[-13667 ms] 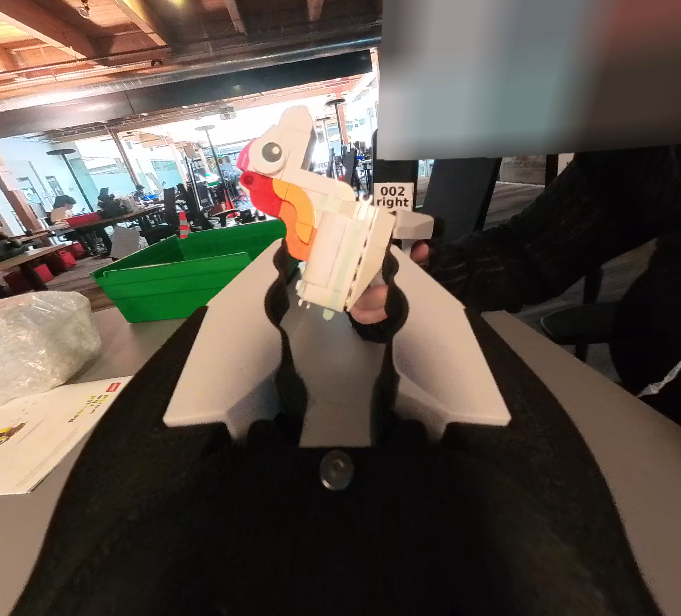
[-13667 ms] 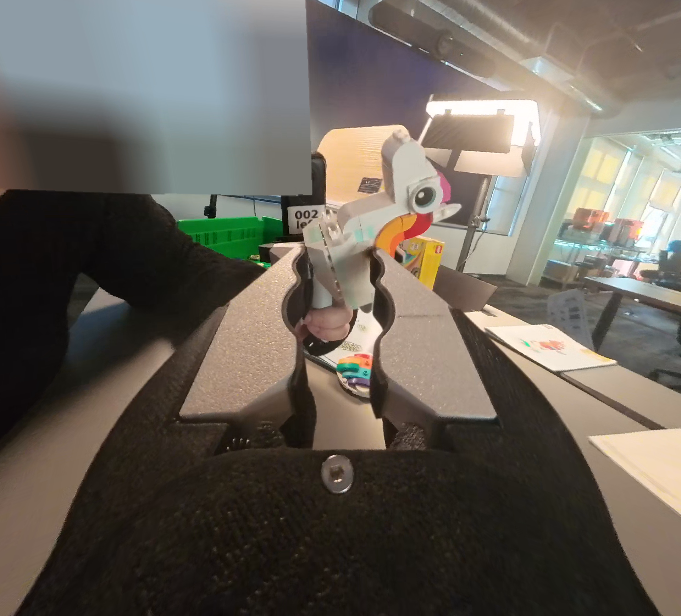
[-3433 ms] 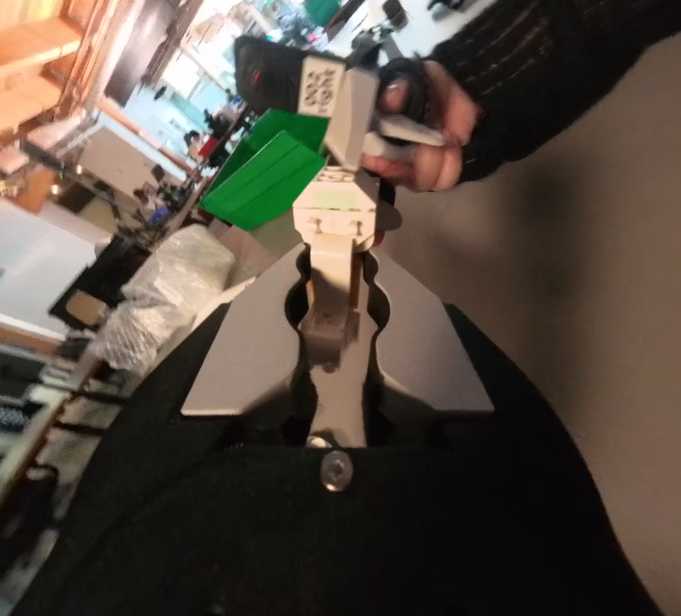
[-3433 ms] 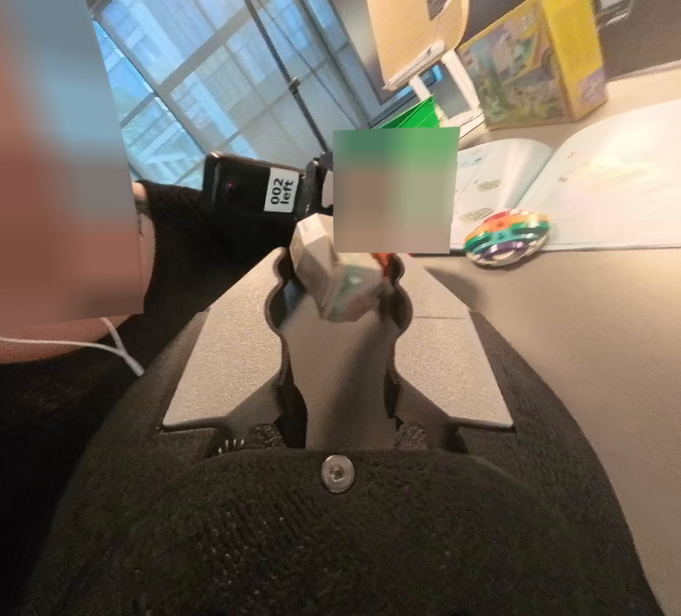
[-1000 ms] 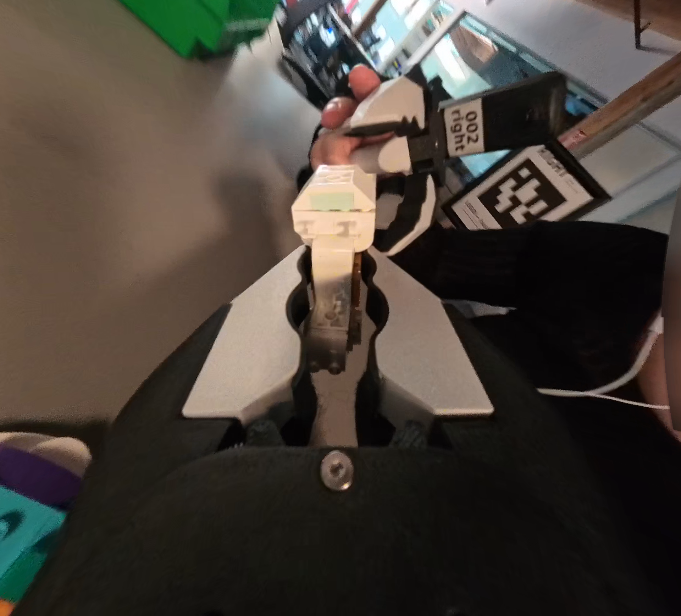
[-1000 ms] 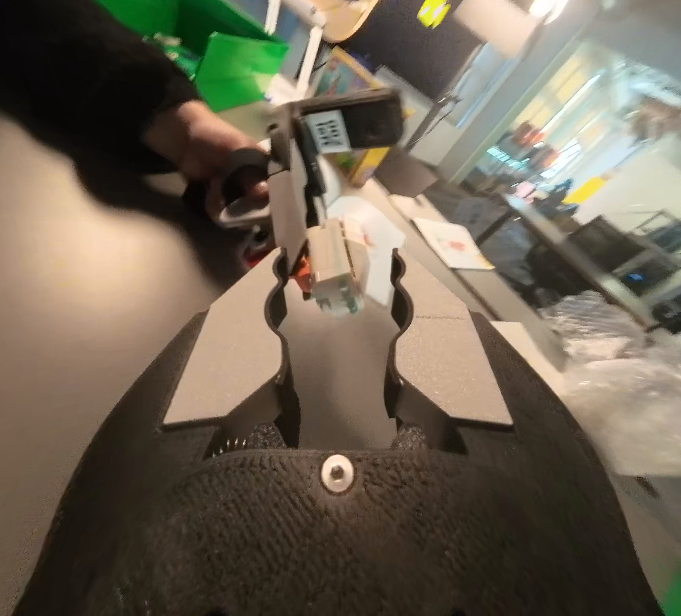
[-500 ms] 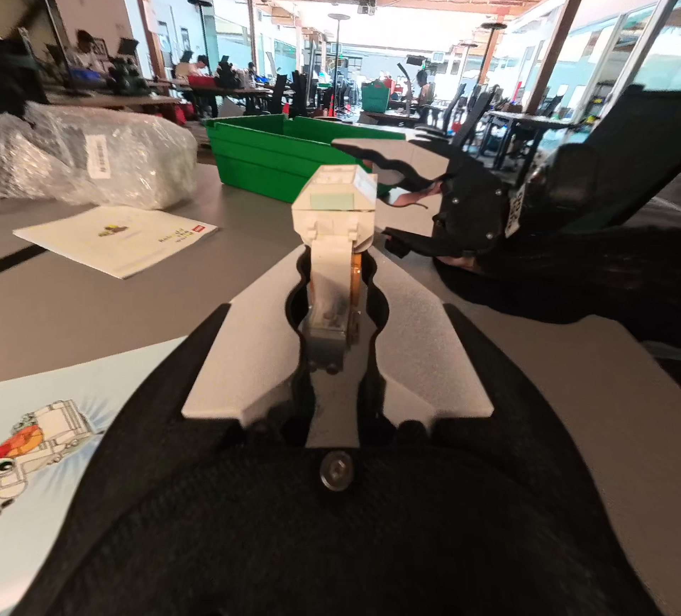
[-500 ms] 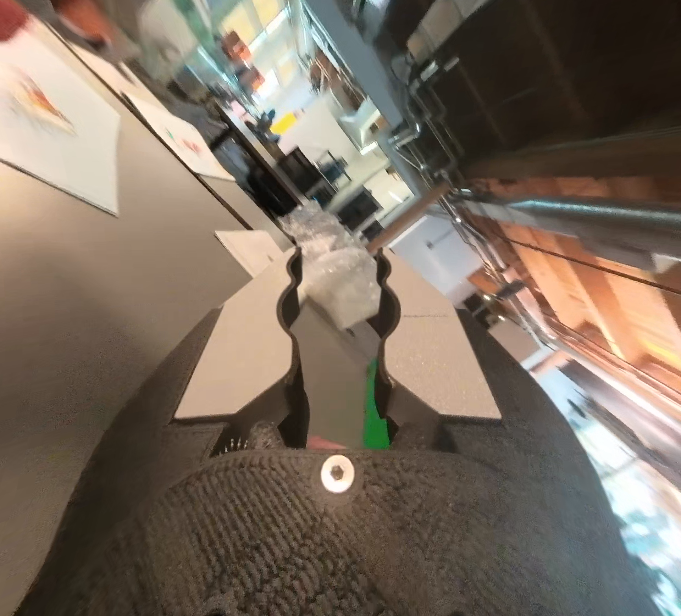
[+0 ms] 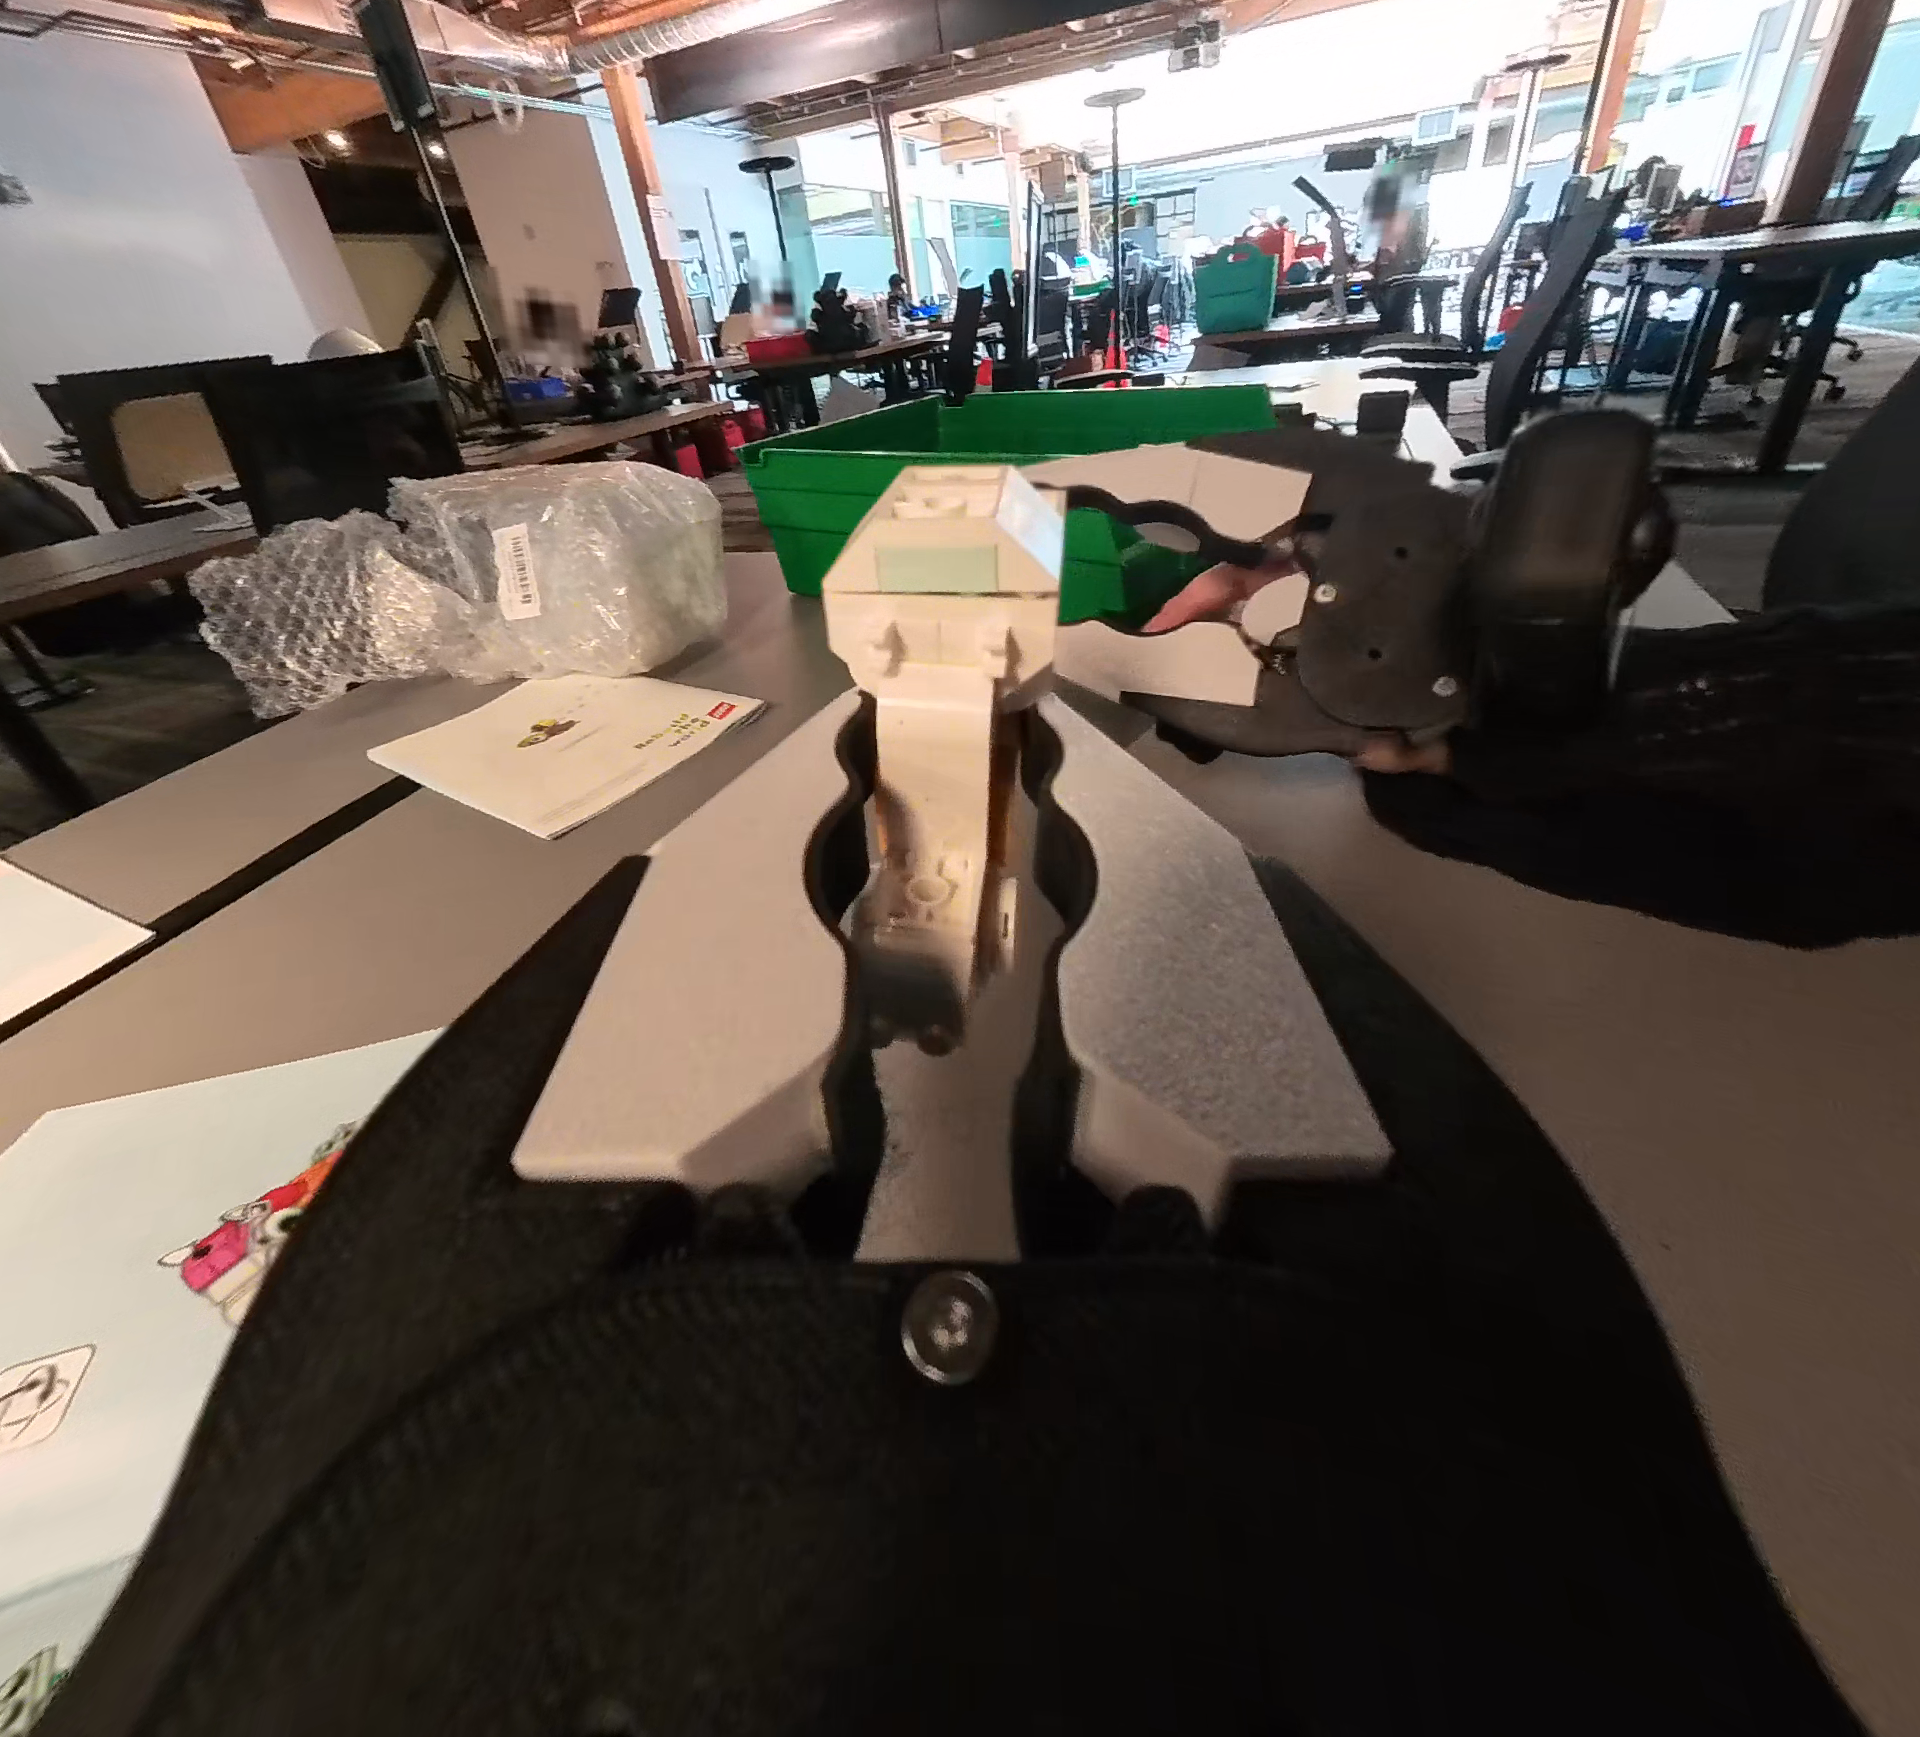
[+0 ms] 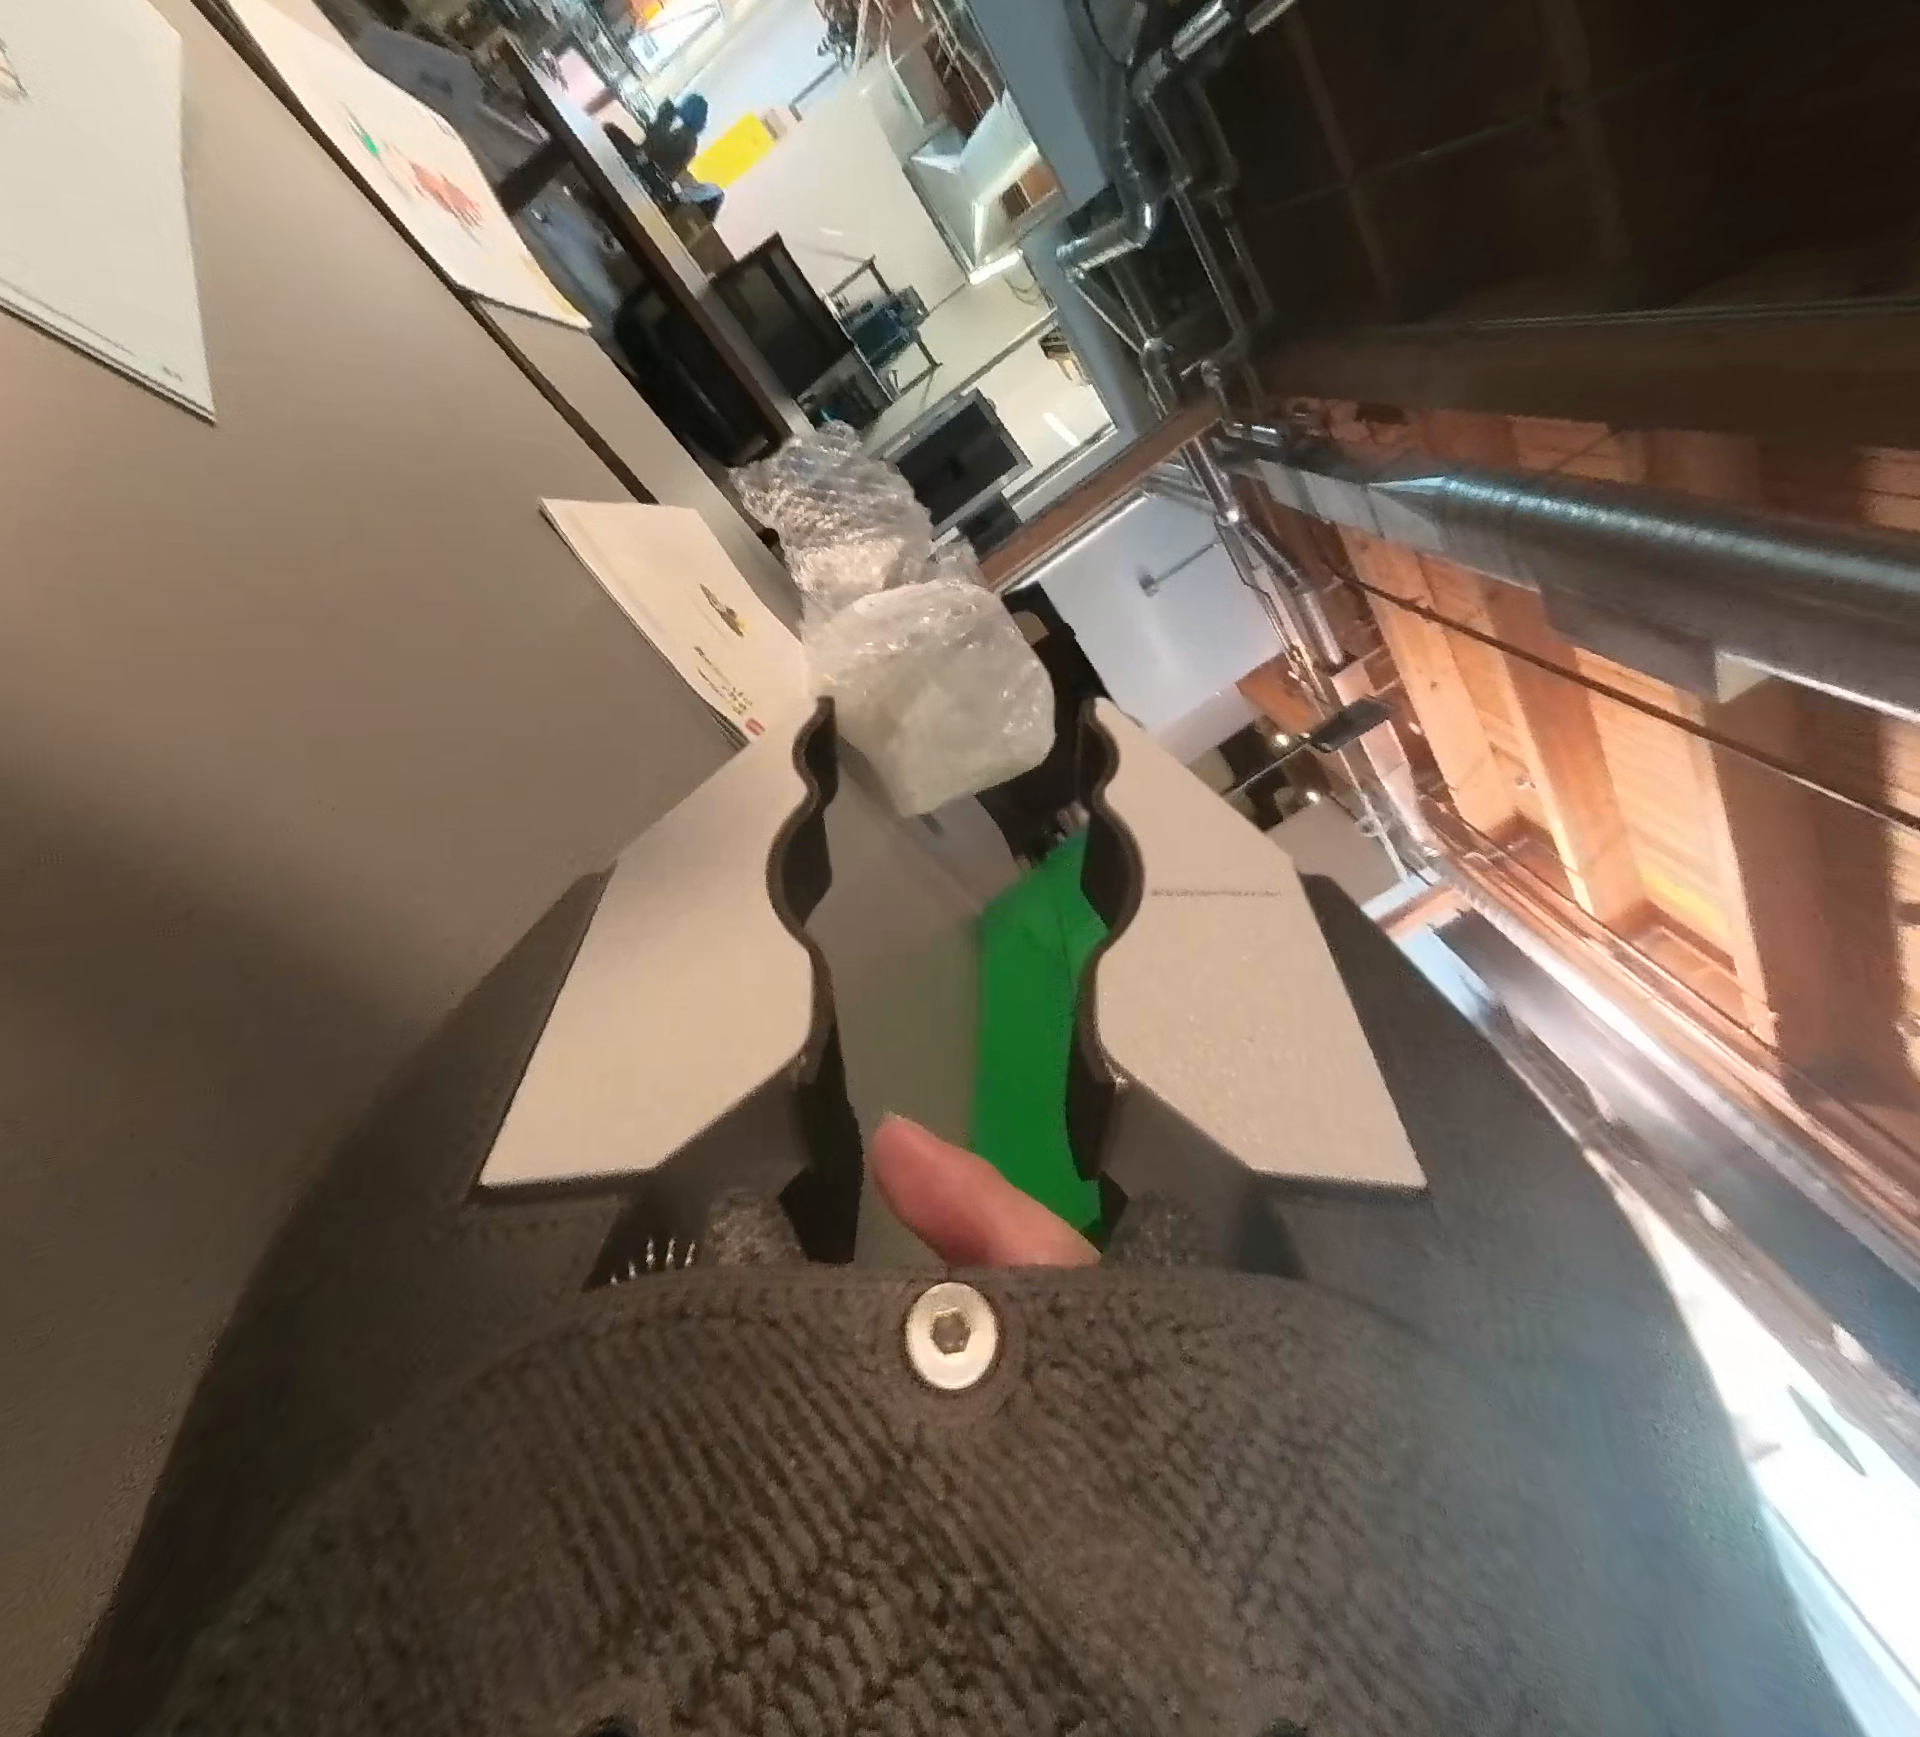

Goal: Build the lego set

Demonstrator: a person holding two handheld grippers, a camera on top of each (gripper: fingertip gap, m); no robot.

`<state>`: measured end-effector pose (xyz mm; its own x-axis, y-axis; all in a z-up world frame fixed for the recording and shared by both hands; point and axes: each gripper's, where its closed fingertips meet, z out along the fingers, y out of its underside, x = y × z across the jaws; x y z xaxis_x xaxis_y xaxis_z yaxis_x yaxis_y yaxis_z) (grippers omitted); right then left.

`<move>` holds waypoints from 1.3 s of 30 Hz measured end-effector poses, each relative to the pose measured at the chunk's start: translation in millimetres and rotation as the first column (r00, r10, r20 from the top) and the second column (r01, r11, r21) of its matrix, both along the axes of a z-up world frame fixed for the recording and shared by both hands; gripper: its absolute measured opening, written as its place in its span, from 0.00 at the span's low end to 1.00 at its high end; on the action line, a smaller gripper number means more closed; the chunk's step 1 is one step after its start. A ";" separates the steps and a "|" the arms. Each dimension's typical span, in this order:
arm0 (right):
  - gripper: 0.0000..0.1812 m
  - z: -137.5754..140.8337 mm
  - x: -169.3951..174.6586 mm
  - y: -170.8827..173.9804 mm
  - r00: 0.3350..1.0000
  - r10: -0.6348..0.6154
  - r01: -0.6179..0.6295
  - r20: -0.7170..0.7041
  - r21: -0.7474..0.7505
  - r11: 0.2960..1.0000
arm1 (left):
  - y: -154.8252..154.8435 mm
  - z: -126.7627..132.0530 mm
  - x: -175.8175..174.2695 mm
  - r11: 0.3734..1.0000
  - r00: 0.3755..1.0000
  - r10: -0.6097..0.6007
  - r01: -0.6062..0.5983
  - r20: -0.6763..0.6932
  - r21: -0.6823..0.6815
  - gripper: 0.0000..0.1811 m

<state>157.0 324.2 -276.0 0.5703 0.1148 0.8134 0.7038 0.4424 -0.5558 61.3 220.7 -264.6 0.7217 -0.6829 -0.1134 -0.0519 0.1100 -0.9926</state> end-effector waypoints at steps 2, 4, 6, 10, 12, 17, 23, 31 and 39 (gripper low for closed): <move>0.25 -0.3 -0.9 -2.3 1.000 -0.005 0.005 0.024 0.017 1.000 | 0.0 1.7 -2.5 1.000 1.000 0.018 -0.018 0.000 0.010 0.14; 0.25 -0.1 -5.1 -6.2 0.999 0.024 -0.024 0.022 0.016 1.000 | -0.2 2.4 -5.1 0.999 0.999 0.033 -0.033 -0.014 0.027 0.14; 0.24 1.5 -7.2 -10.2 0.998 0.065 -0.065 -0.017 -0.005 0.998 | 0.8 2.4 -7.4 0.998 0.998 0.052 -0.051 -0.027 0.042 0.14; 0.21 2.2 -2.0 -5.5 0.997 0.053 -0.054 -0.050 -0.023 0.998 | 5.4 0.9 -16.6 0.991 0.991 0.124 -0.121 -0.056 0.058 0.14; 0.20 -0.9 -5.0 -6.9 0.998 0.063 -0.064 -0.025 -0.023 0.998 | 7.5 1.6 -22.2 0.985 0.985 0.160 -0.156 -0.057 0.067 0.14; 0.18 -8.2 -18.5 -16.3 0.991 0.115 -0.115 0.068 -0.002 0.993 | 16.2 -0.5 -30.5 0.979 0.979 0.199 -0.197 -0.041 0.040 0.14; 0.19 -9.6 -40.0 -40.0 0.959 0.283 -0.283 -0.017 -0.109 0.953 | -7.1 34.8 -11.8 0.991 0.987 -0.130 0.132 0.097 -0.018 0.14; 0.29 126.3 -86.0 -175.6 0.199 0.443 -0.963 -0.874 -0.089 0.256 | -100.3 145.7 15.4 0.736 0.706 -0.614 0.674 0.352 -0.068 0.14; 0.18 155.2 -97.7 -231.8 -0.108 0.340 -0.993 -0.934 0.121 0.016 | -125.9 160.4 34.3 0.714 0.686 -0.622 0.695 0.378 -0.085 0.13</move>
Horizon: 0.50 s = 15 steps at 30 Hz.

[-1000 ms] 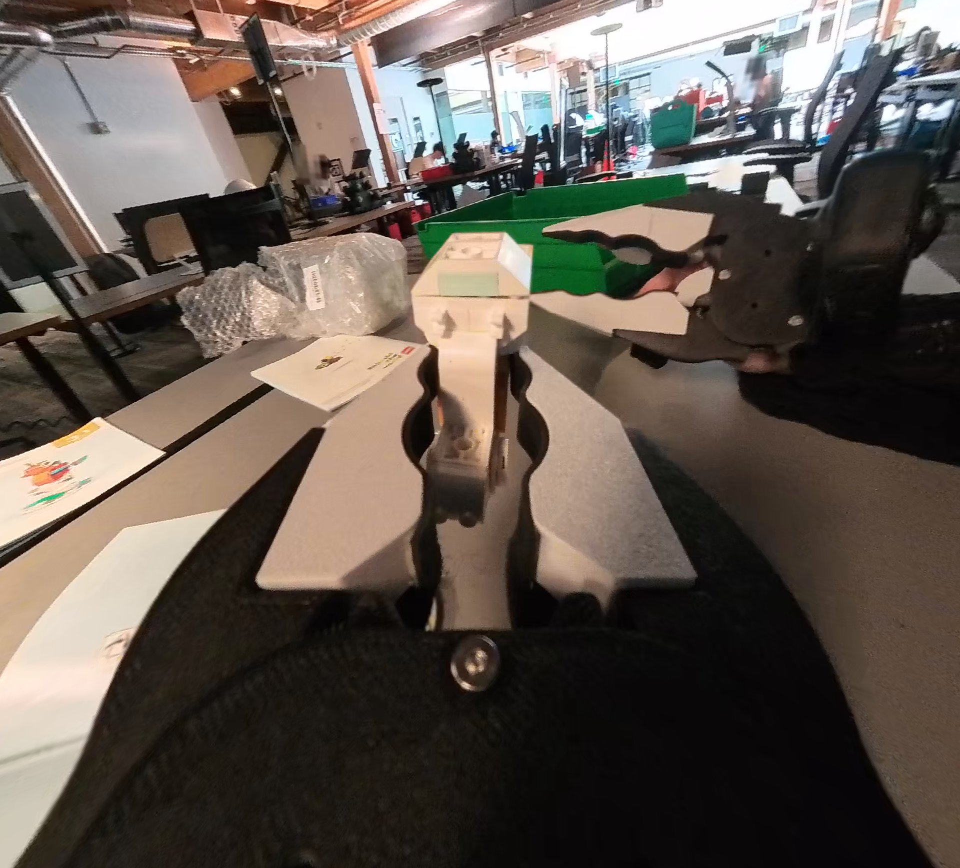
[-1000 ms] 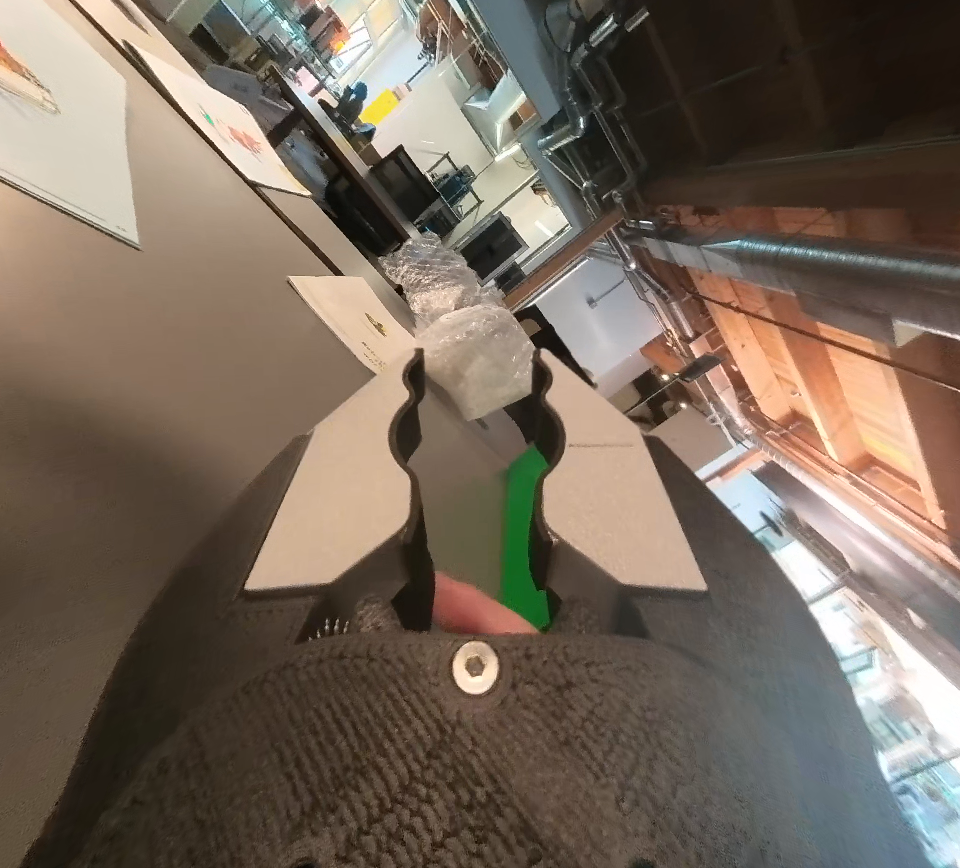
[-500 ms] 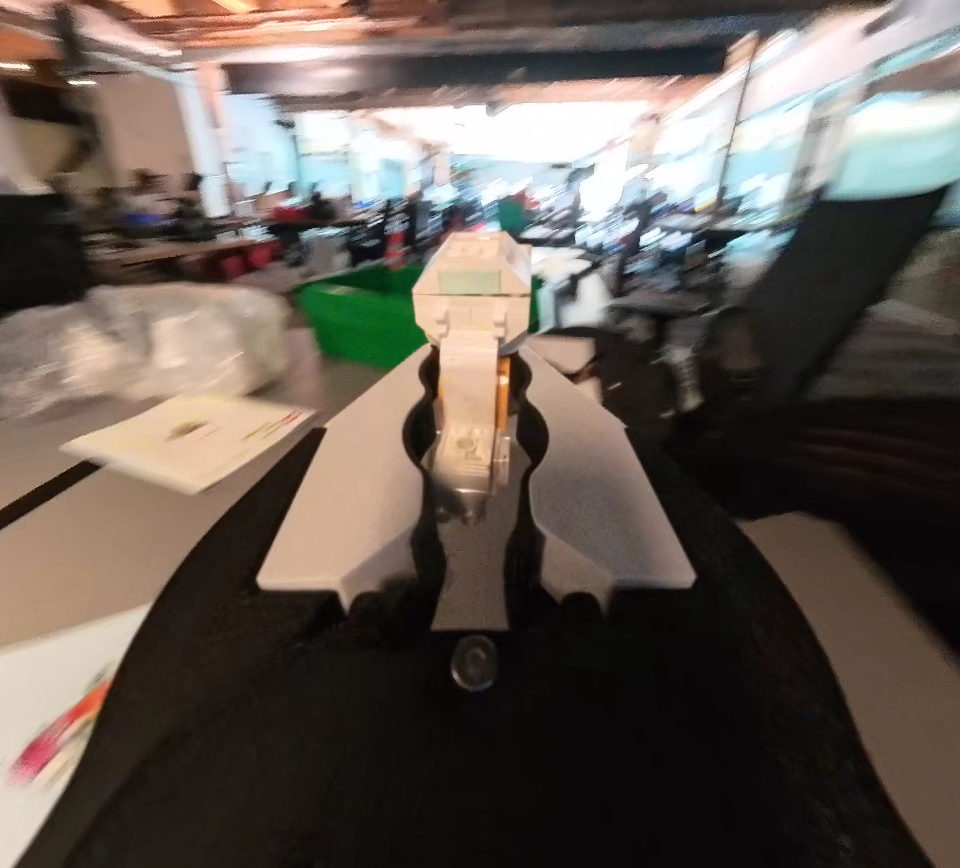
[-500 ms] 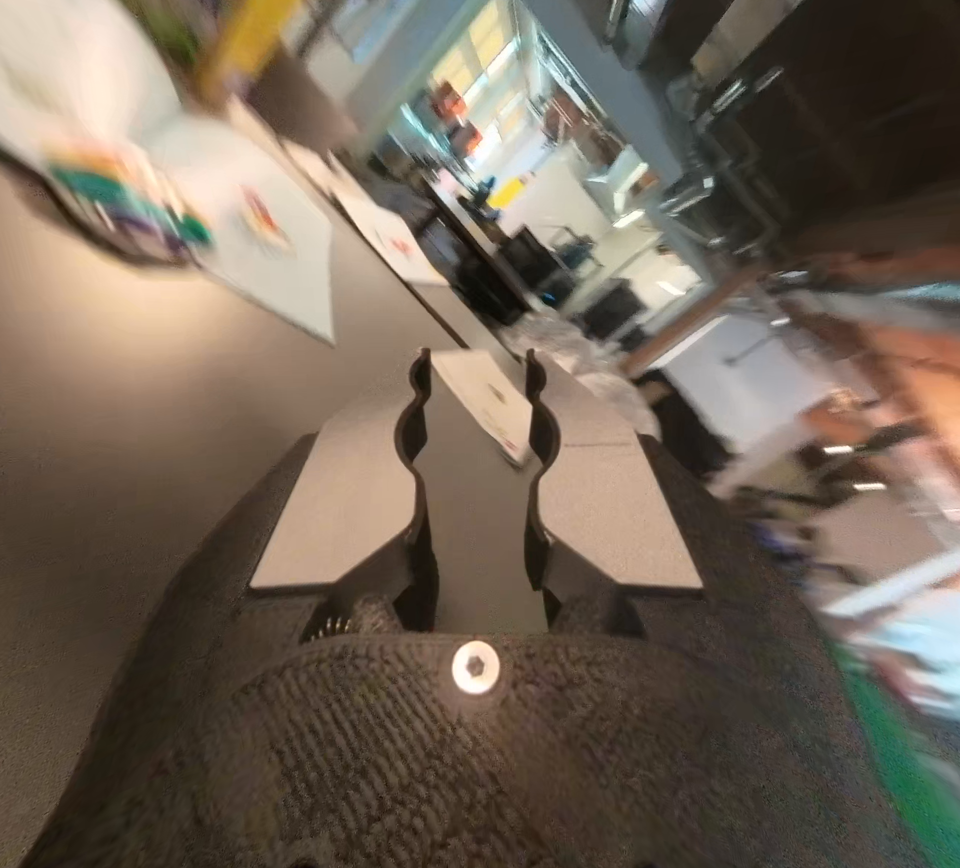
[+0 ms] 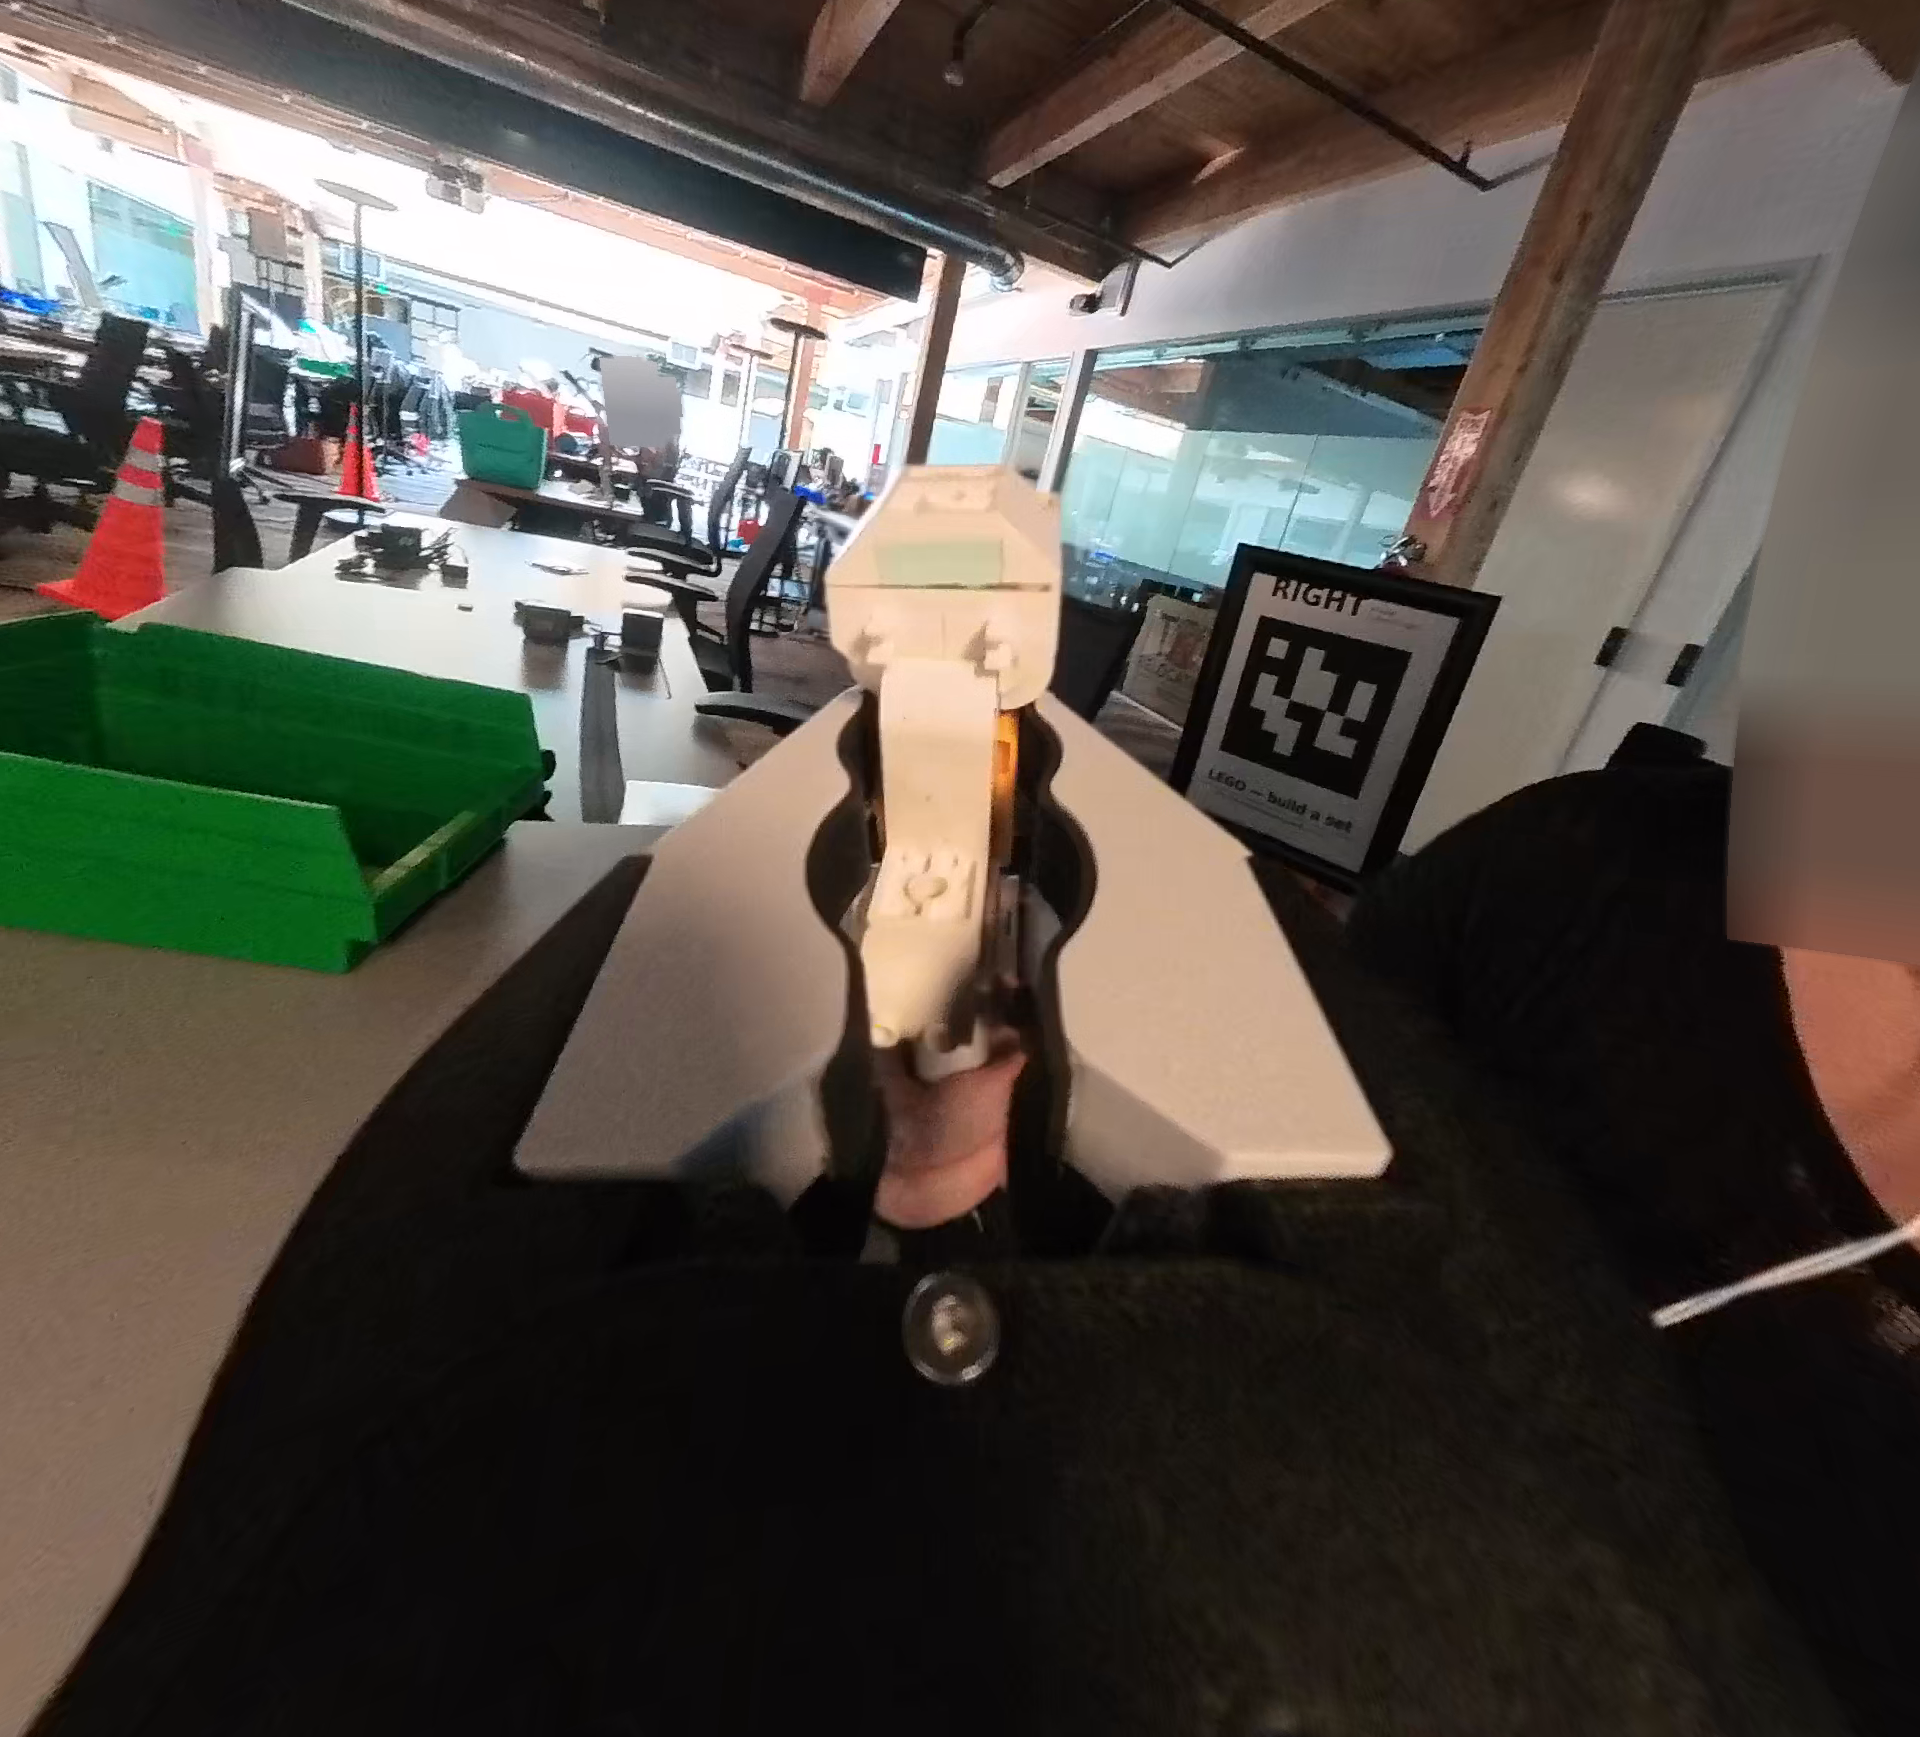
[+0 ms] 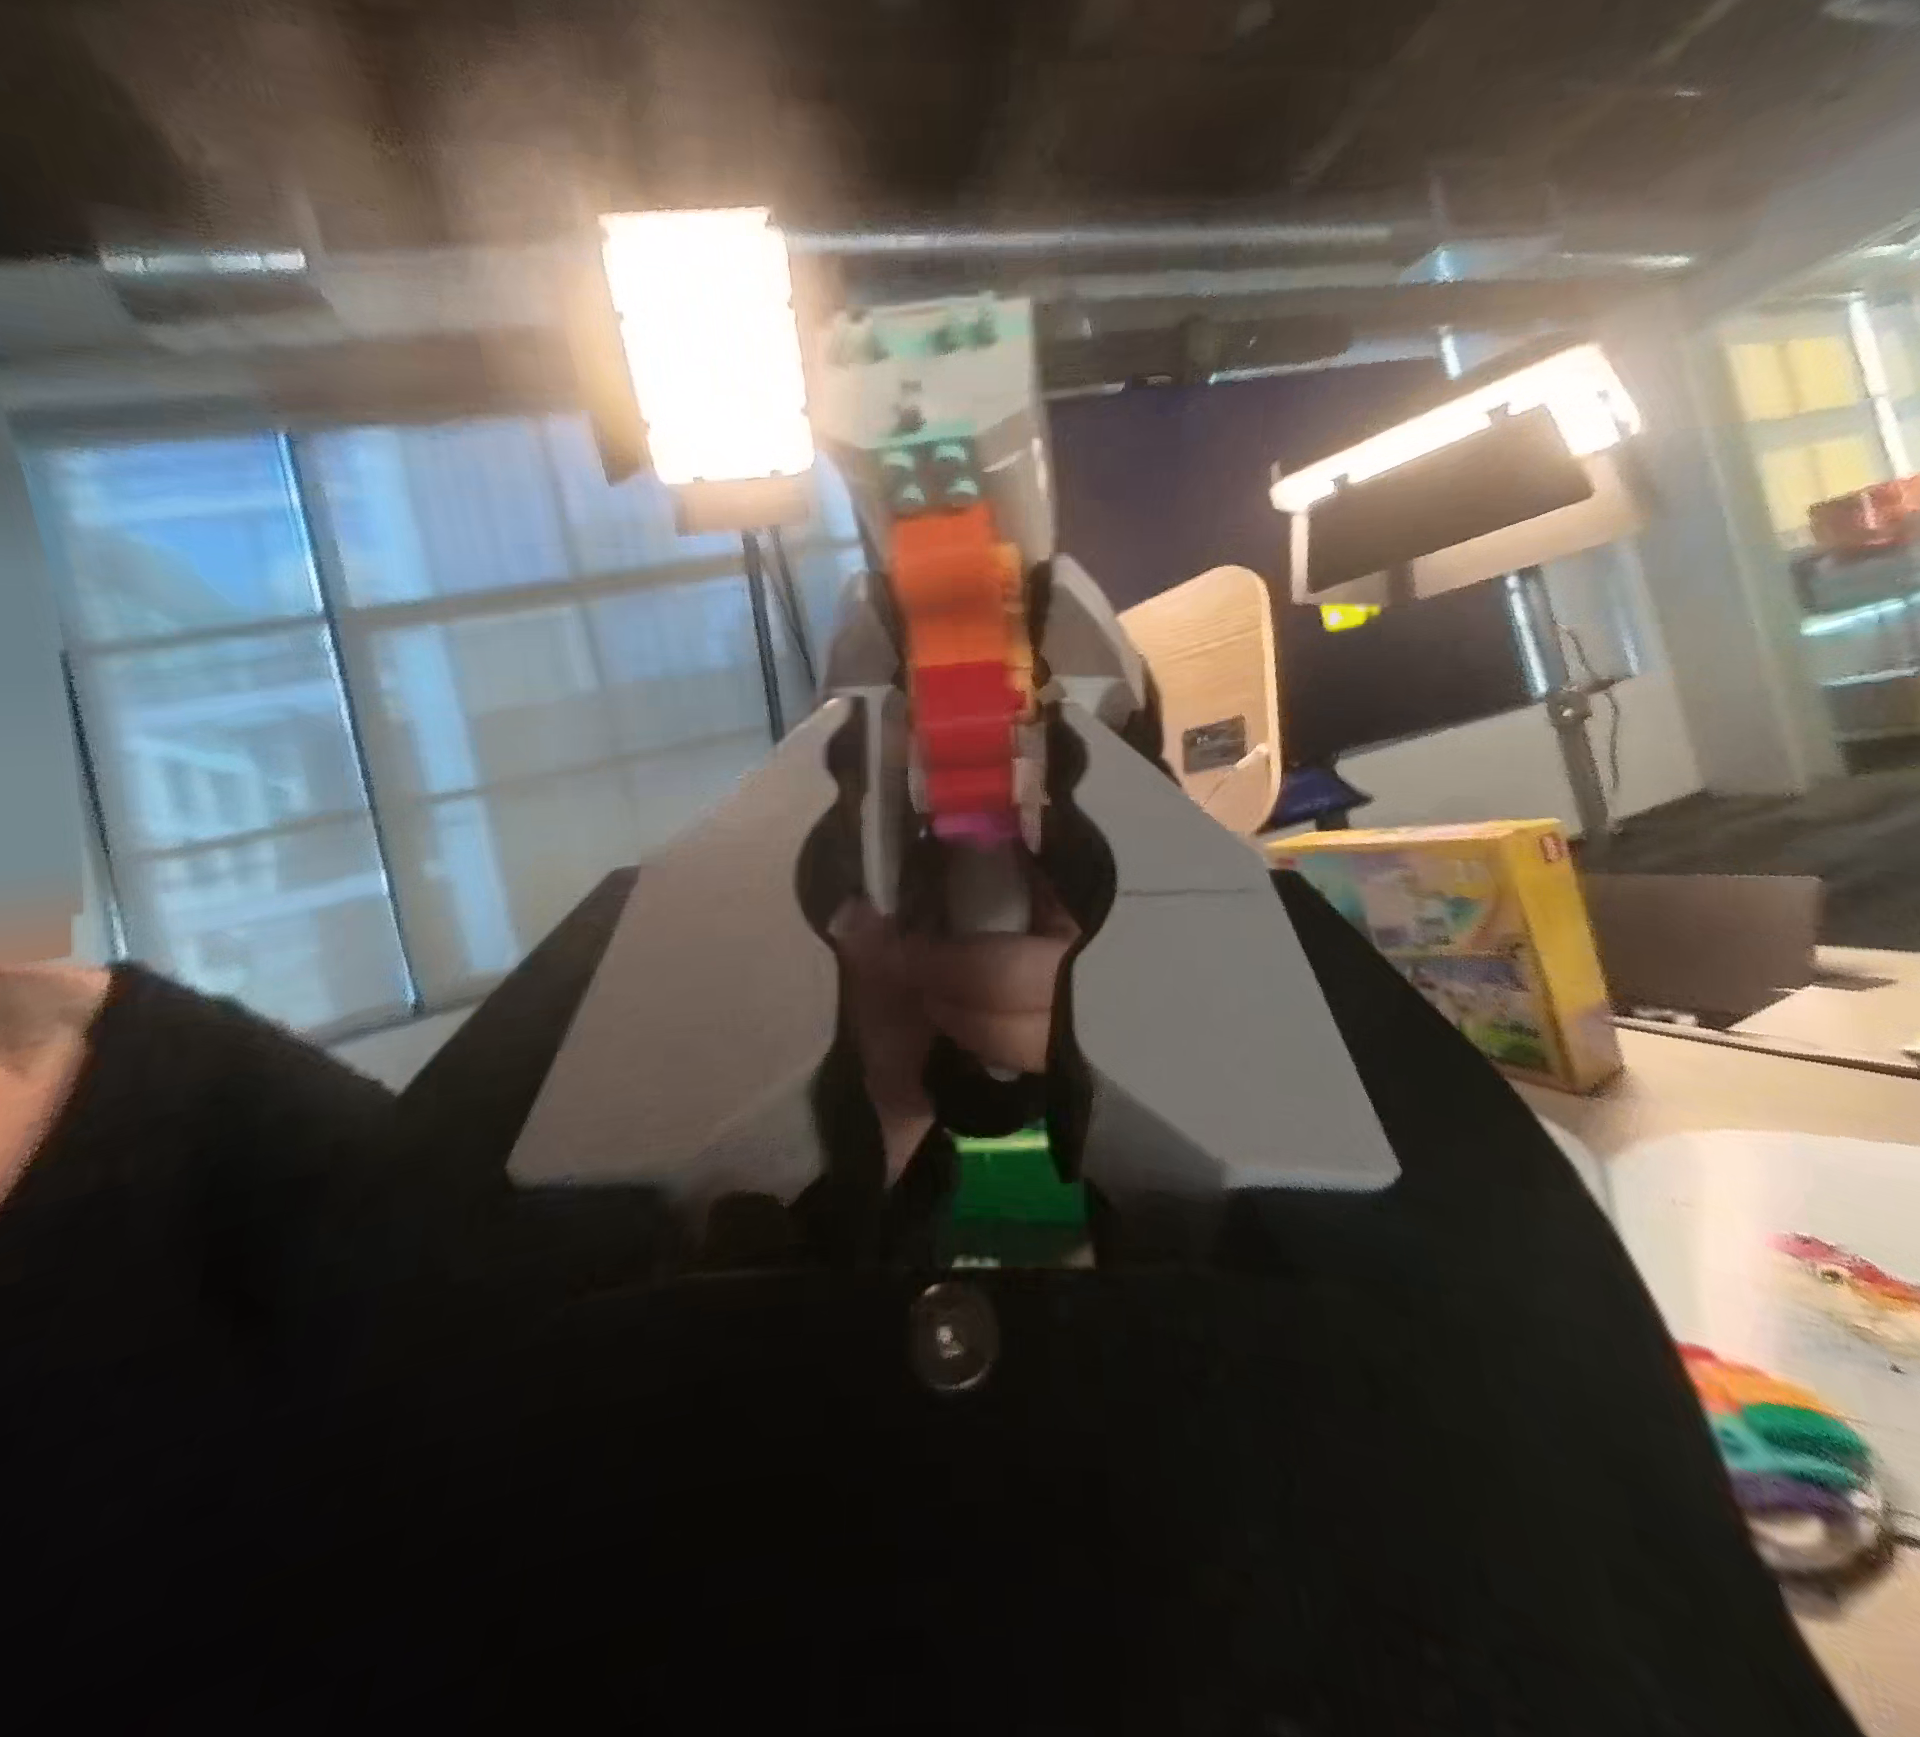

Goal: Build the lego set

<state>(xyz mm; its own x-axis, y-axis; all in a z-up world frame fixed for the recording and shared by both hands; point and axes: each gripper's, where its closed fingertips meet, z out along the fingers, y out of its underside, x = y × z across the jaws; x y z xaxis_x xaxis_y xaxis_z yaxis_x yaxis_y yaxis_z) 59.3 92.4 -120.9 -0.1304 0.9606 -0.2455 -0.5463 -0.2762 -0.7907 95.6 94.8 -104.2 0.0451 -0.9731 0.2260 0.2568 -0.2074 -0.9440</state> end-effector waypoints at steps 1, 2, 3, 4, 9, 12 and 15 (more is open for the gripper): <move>0.13 -1.2 2.0 3.3 1.000 -0.022 0.022 -0.020 -0.011 1.000 | -1.0 0.7 1.0 1.000 1.000 -0.008 0.008 0.007 -0.008 0.14; 0.13 -2.3 3.4 4.0 0.999 -0.026 0.026 -0.031 -0.017 1.000 | 0.1 0.0 2.4 1.000 1.000 0.000 0.001 0.008 -0.018 0.14; 0.13 -3.0 4.5 4.5 0.999 -0.020 0.018 -0.038 -0.035 0.999 | 1.6 -1.2 3.8 1.000 1.000 0.012 -0.012 0.006 -0.027 0.13; 0.13 -2.7 5.8 2.7 0.999 -0.012 0.011 -0.046 -0.039 0.999 | 0.3 -1.3 5.6 0.999 1.000 0.005 -0.004 0.009 -0.035 0.13; 0.12 -0.6 12.9 -5.7 0.996 -0.066 0.066 -0.051 -0.011 0.998 | -8.1 -1.8 17.4 0.998 1.000 -0.011 0.010 -0.014 -0.063 0.13; 0.11 1.8 20.8 -9.9 0.997 -0.026 0.022 -0.072 -0.049 0.999 | -8.2 -4.1 20.4 0.995 0.992 0.089 -0.086 -0.090 0.042 0.15; 0.10 5.5 29.4 -15.4 0.993 0.066 -0.074 -0.098 -0.081 0.994 | -12.3 -0.3 20.9 0.956 0.966 0.222 -0.190 -0.130 0.223 0.17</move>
<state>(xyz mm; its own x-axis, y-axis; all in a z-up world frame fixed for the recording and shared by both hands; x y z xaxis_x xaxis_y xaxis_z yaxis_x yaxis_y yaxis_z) 88.7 77.0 -115.4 -0.2230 0.9247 -0.3087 -0.5951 -0.3799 -0.7082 116.5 82.5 -104.5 0.2673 -0.9636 -0.0048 0.1233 0.0391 -0.9916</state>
